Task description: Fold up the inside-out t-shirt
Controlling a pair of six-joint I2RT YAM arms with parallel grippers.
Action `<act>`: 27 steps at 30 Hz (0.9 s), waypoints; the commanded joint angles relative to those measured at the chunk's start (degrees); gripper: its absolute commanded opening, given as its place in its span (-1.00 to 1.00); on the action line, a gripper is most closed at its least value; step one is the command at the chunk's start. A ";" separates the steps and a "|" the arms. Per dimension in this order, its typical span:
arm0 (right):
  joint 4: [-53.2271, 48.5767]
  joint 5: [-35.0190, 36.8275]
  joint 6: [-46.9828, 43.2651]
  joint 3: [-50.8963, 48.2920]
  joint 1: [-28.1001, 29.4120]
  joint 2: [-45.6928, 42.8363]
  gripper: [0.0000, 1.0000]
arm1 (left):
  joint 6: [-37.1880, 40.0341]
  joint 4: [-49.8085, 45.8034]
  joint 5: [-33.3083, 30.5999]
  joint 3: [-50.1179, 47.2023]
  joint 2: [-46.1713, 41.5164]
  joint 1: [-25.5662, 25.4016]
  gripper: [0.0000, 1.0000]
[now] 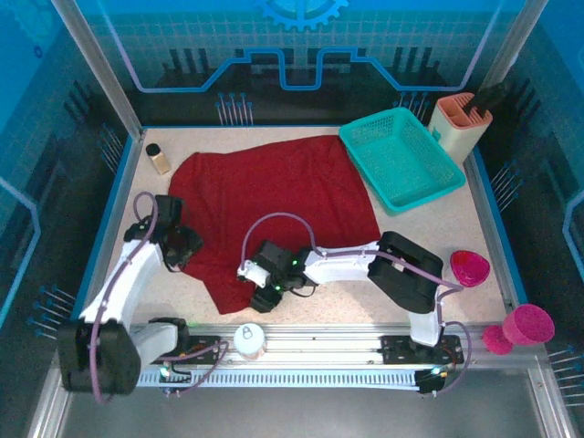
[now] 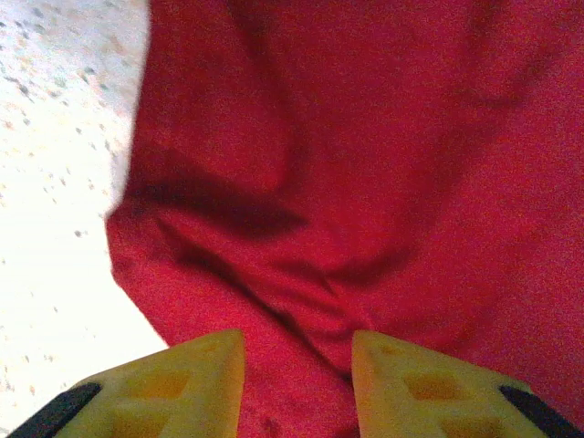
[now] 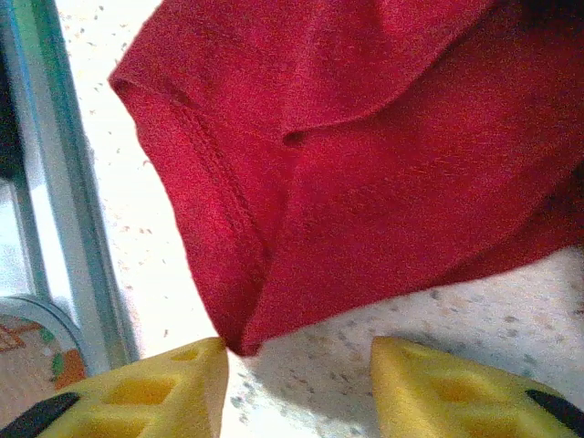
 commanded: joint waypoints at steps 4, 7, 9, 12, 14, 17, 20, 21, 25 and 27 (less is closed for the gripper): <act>1.29 4.51 2.47 2.65 1.04 3.79 -0.85 | -5.78 -0.88 -0.26 -10.83 -1.80 -1.00 -0.24; 0.24 12.34 0.81 0.91 -0.23 2.22 -1.00 | -7.31 6.19 1.46 -13.99 0.78 -1.09 -0.30; -0.62 17.73 -1.56 -0.70 -2.45 0.77 -1.00 | -7.37 8.02 0.50 -13.86 3.39 -1.13 -0.40; -0.32 20.24 -4.35 -2.90 -7.08 -0.17 -1.00 | -6.61 9.99 0.47 -12.62 6.73 -1.18 -0.59; -0.33 19.85 -5.12 -3.76 -10.56 -0.47 -1.00 | -5.93 10.61 1.56 -11.67 7.99 -1.18 -0.62; -0.96 19.98 -5.30 -5.09 -12.96 -2.56 -0.93 | -4.94 9.35 1.96 -10.47 7.77 -1.18 -0.57; -1.49 19.45 -4.32 -6.95 -13.03 -5.67 -0.59 | -4.20 8.24 2.64 -10.65 4.40 -1.18 -0.48; -2.79 17.32 -3.57 -7.01 -13.00 -6.98 -0.45 | -3.88 7.93 3.29 -10.78 3.01 -1.18 -0.44; -4.81 10.05 -0.88 -7.51 -11.20 -12.90 -0.17 | -3.64 5.94 5.83 -11.01 -1.80 -1.18 -0.39; -4.74 8.99 -0.53 -7.60 -9.54 -14.85 -0.17 | -3.46 5.78 6.62 -11.27 -3.14 -1.18 -0.38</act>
